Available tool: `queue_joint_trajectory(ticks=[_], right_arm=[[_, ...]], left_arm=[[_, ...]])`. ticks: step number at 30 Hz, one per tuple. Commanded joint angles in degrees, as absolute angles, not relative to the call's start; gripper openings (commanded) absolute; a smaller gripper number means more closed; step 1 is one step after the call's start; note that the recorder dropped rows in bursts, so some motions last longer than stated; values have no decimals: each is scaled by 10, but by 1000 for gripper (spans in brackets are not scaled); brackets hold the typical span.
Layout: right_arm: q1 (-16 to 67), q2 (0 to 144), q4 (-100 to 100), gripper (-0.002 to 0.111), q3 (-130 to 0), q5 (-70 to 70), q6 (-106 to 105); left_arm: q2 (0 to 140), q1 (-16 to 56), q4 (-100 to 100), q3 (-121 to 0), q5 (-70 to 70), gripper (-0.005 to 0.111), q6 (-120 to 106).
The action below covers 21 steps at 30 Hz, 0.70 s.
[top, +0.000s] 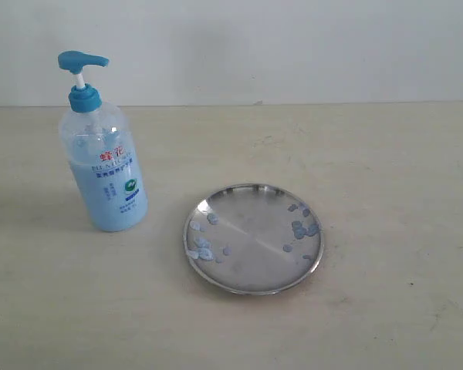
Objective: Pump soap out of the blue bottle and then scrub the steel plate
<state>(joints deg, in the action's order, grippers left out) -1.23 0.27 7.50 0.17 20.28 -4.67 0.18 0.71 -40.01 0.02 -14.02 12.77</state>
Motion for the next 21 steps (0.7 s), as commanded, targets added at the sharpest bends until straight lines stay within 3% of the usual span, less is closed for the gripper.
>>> queue_joint_trajectory(ticks=[1,4,7,10,12,15,17,21], right_arm=[[-11,0,73,0,0,195,-48],[-11,0,73,0,0,195,-48],[-11,0,73,0,0,195,-48],[-11,0,73,0,0,195,-48],[-11,0,73,0,0,195,-48],[-11,0,73,0,0,195,-48],[-11,0,73,0,0,195,-48],[-11,0,73,0,0,195,-48]], left_arm=[[0,6,-376,0,0,4,76],[7,6,-371,-6,209,4,38],[104,6,-281,-75,183,4,-28],[257,6,-65,-144,115,4,-26],[349,6,0,-162,196,4,-17],[492,6,-19,-163,356,4,17],[568,8,-17,-143,359,4,64],[702,58,52,-58,529,4,139]])
